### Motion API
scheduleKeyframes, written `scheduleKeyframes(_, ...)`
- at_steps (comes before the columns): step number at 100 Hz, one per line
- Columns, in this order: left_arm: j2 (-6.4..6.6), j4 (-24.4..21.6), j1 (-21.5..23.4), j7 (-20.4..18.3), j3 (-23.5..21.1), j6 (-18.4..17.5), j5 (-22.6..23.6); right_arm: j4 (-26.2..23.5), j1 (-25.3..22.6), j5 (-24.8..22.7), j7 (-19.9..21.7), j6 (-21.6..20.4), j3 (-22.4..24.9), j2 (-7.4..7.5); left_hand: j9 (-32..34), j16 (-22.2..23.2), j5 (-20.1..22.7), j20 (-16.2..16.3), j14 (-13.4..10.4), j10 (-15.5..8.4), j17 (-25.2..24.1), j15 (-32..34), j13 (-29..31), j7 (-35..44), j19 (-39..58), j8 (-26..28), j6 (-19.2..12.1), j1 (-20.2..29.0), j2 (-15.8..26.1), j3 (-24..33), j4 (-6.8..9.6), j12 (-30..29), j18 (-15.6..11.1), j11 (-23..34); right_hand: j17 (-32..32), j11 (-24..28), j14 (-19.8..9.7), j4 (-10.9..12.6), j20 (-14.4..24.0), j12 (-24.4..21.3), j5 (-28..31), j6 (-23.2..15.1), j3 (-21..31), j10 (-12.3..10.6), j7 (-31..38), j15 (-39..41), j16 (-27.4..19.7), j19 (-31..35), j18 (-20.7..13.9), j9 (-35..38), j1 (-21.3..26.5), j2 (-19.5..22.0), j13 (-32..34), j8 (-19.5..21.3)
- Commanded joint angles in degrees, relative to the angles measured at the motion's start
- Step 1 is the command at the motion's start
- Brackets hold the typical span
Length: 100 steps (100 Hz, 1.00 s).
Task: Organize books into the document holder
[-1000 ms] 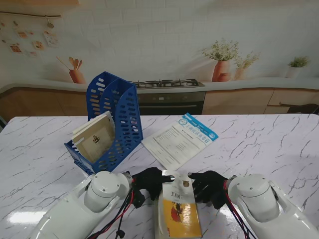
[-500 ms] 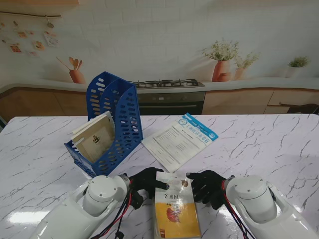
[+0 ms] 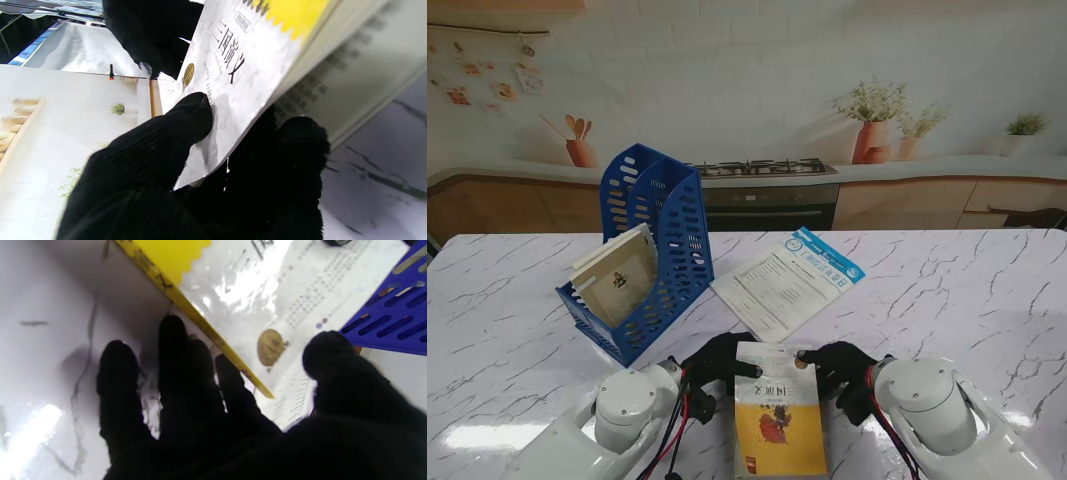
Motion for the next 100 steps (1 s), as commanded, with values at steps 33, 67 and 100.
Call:
scheduleKeyframes(33, -0.7, -2.3, 0.8, -0.8, 0.1, -2.4, -0.7, 0.9, -2.7, 6.3, -0.6, -5.1, 0.9, -0.96, 2.0, -0.8, 2.6, 0.7, 0.4, -5.0, 0.5, 0.6, 0.2, 4.7, 4.0, 3.5, -9.6, 5.4, 2.1, 8.2, 0.98, 2.4, -7.7, 0.7, -3.0, -0.5, -1.5, -1.3, 1.5, 1.5, 6.8, -10.2, 7.4, -6.1, 7.8, 1.4, 1.5, -1.7, -3.9, 6.6, 7.5, -3.8, 3.3, -0.2)
scheduleKeyframes(67, -1.11, -1.1, -0.3, -0.7, 1.2, -3.8, -2.0, -0.3, -3.8, 12.7, -0.4, -9.8, 2.5, -1.48, 1.8, -1.2, 2.4, 0.2, 0.1, -4.8, -0.5, -0.1, 0.2, 4.5, 3.0, 3.0, -9.5, 5.7, 2.4, 7.2, 0.85, 1.9, -6.8, 0.0, 0.6, 3.2, -3.8, -3.0, 4.6, 5.2, 12.3, -18.7, 24.0, -9.0, 29.3, 12.2, 5.4, 2.6, -7.1, 16.9, 22.1, -0.5, 10.8, 2.8)
scheduleKeyframes(100, -0.37, -3.2, 0.6, -0.7, 0.6, -5.5, 0.4, -2.3, -5.5, 10.0, -1.6, -18.4, 3.7, -1.15, 0.6, -3.4, 0.1, 6.5, 4.0, -1.0, -9.5, -1.8, -6.6, 0.9, 3.9, -3.4, -7.0, 8.5, 3.6, -3.6, 0.04, -5.1, -1.2, -7.1, 7.6, 19.7, -8.6, -3.1, 13.8, 16.8, 16.0, -24.2, 28.8, -9.7, 39.1, 37.6, 13.2, 12.1, -9.5, 16.5, 23.2, 1.6, 14.6, 24.3)
